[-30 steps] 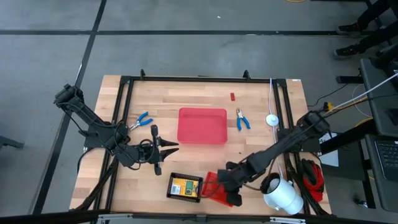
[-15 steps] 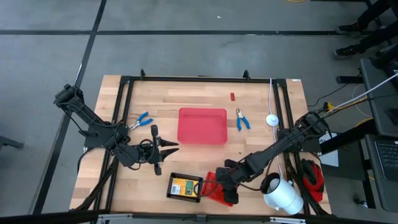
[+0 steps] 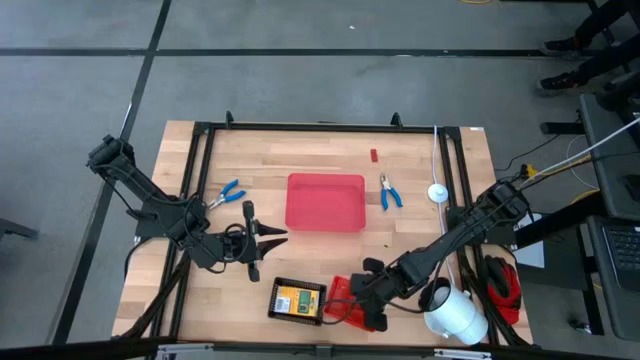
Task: Pick & Place School Supplies
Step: Put the red eraser into the red bin
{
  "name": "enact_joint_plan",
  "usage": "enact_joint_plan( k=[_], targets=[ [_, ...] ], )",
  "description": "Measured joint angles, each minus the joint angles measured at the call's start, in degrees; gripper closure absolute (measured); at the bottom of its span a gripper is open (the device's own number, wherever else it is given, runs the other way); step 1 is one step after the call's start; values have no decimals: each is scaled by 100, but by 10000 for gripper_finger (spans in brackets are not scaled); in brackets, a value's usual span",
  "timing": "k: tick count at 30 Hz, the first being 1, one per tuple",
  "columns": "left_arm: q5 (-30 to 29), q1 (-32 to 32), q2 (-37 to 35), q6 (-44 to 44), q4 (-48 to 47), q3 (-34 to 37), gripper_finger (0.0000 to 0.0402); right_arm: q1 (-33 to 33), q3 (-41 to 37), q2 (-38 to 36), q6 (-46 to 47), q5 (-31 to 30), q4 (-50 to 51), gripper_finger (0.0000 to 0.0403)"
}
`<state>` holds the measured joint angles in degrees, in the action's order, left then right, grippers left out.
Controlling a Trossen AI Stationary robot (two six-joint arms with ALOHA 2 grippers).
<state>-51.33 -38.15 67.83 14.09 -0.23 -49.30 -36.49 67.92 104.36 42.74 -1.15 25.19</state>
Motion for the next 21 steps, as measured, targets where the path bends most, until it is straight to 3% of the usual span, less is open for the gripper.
enact_joint_plan(
  k=[2, 6, 13, 17, 21],
  targets=[
    [-2, 0, 0, 0, 0, 0, 325, 16, 147, -21, -144, 6, -38, 271],
    [0, 0, 0, 0, 0, 0, 325, 79, 669, -22, -497, -633, 1209, 272],
    [0, 0, 0, -32, 0, 0, 325, 360, 1394, -615, -699, -3142, 3040, 272],
    [0, 0, 2, -77, 0, 0, 325, 1101, 1175, -1409, -225, -3589, 3970, 272],
    [24, 0, 2, -90, 0, 0, 325, 2165, 473, -2332, -115, -3514, 3657, 272]
  ],
)
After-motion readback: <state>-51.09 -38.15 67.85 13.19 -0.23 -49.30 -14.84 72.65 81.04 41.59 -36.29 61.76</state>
